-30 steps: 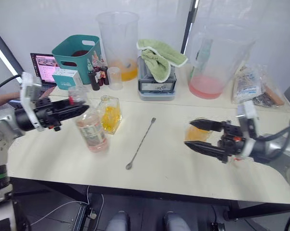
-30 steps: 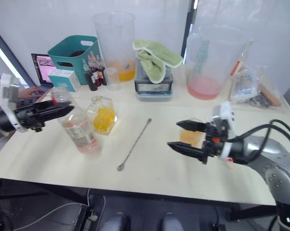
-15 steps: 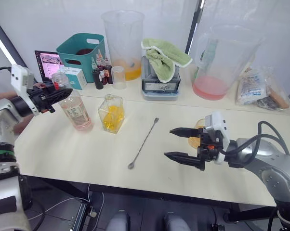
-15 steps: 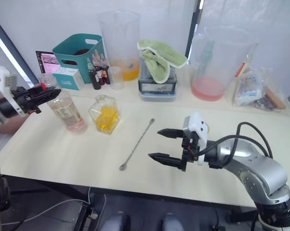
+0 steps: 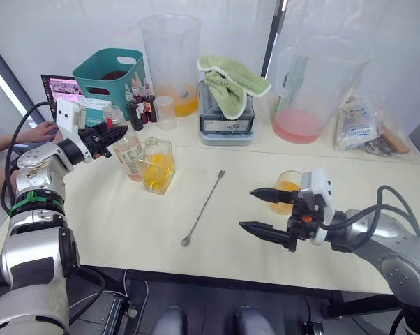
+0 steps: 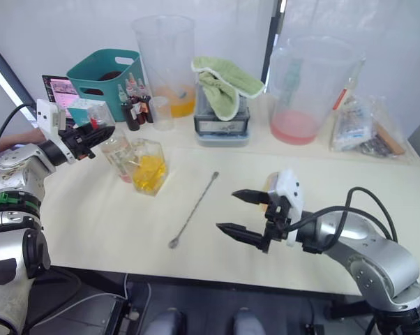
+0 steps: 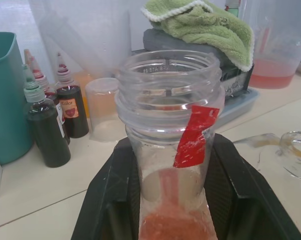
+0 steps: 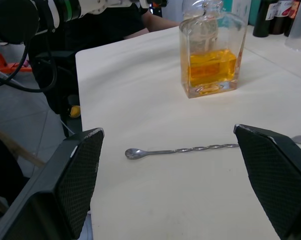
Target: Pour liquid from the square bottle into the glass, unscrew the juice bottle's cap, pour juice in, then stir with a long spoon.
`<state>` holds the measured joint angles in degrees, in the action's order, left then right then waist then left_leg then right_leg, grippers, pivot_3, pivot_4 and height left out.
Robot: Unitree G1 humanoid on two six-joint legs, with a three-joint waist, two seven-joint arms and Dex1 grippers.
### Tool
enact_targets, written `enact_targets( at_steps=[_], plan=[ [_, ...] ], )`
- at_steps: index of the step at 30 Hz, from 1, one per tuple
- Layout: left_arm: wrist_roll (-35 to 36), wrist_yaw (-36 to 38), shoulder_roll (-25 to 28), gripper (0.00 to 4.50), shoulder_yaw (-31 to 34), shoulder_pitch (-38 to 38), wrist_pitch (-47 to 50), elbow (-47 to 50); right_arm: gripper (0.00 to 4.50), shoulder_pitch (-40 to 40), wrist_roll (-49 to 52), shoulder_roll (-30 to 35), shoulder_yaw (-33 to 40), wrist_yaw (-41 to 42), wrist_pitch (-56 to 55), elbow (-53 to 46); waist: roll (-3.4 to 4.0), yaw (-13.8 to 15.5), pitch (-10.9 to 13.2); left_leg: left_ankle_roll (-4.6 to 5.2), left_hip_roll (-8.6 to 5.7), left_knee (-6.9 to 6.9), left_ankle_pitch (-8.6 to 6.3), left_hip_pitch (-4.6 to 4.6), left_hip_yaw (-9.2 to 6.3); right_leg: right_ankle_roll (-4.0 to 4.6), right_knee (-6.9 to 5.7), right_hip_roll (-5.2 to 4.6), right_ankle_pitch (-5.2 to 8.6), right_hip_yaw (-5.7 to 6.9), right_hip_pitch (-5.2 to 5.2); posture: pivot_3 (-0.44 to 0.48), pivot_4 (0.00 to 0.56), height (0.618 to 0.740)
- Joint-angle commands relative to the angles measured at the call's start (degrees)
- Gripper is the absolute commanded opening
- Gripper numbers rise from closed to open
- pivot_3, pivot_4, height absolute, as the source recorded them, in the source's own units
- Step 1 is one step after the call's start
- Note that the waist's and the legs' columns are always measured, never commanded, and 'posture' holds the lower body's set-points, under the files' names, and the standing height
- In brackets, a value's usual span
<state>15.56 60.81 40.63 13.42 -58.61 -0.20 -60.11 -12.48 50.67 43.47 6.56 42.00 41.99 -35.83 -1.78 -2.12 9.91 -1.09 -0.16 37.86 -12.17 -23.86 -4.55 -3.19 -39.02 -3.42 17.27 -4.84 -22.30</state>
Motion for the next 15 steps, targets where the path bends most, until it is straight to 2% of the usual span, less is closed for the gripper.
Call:
enact_targets(
  at_steps=[1, 4, 6, 8, 15],
  plan=[
    [-0.5, 1.3, 1.1, 2.22, 0.0, -0.2, -1.5, 1.6, 4.5, 0.4, 1.8, 0.9, 3.1, -1.0, 0.7, -2.0, 0.0, 0.0, 0.0, 0.0, 0.0, 0.0, 0.0, 0.0, 0.0, 0.0, 0.0, 0.0, 0.0, 0.0, 0.0, 0.0, 0.15, 0.74],
    [0.3, 3.3, 1.6, 3.17, 0.3, 0.3, -0.5, 3.5, 4.5, 0.6, 2.4, 1.0, 4.3, -1.6, 1.1, -1.8, 0.0, -0.2, 0.0, 0.0, 0.0, 0.0, 0.0, 0.0, 0.0, 0.0, 0.0, 0.0, 0.0, 0.0, 0.0, 0.0, 0.15, 0.74],
    [0.8, 4.0, 1.7, 4.05, 0.6, 0.6, 0.1, 4.7, 4.5, 0.6, 2.6, 1.0, 4.6, -1.9, 1.3, -1.7, 0.0, -0.2, 0.0, 0.0, 0.01, 0.0, 0.0, 0.0, 0.0, 0.0, 0.0, 0.01, 0.0, 0.0, -0.01, 0.0, 0.15, 0.74],
    [2.2, 4.5, 2.1, 4.46, 1.7, 0.6, 1.8, 6.3, 4.5, 0.9, 2.7, 1.2, 5.2, -1.7, 1.2, -1.1, 0.0, -0.2, 0.0, 0.0, 0.01, 0.0, 0.0, 0.0, -0.01, 0.0, 0.0, 0.01, 0.0, 0.01, 0.0, 0.0, 0.15, 0.74],
    [10.3, 6.4, 7.4, 4.46, 8.1, 8.9, 13.6, 21.4, 4.5, 3.1, 5.8, 3.3, 13.6, -1.8, 1.5, 2.2, 0.0, -0.5, 0.0, 0.0, 0.06, -0.02, 0.0, 0.0, -0.02, 0.0, 0.0, 0.01, 0.0, -0.01, -0.02, 0.0, 0.15, 0.74]
  ],
)
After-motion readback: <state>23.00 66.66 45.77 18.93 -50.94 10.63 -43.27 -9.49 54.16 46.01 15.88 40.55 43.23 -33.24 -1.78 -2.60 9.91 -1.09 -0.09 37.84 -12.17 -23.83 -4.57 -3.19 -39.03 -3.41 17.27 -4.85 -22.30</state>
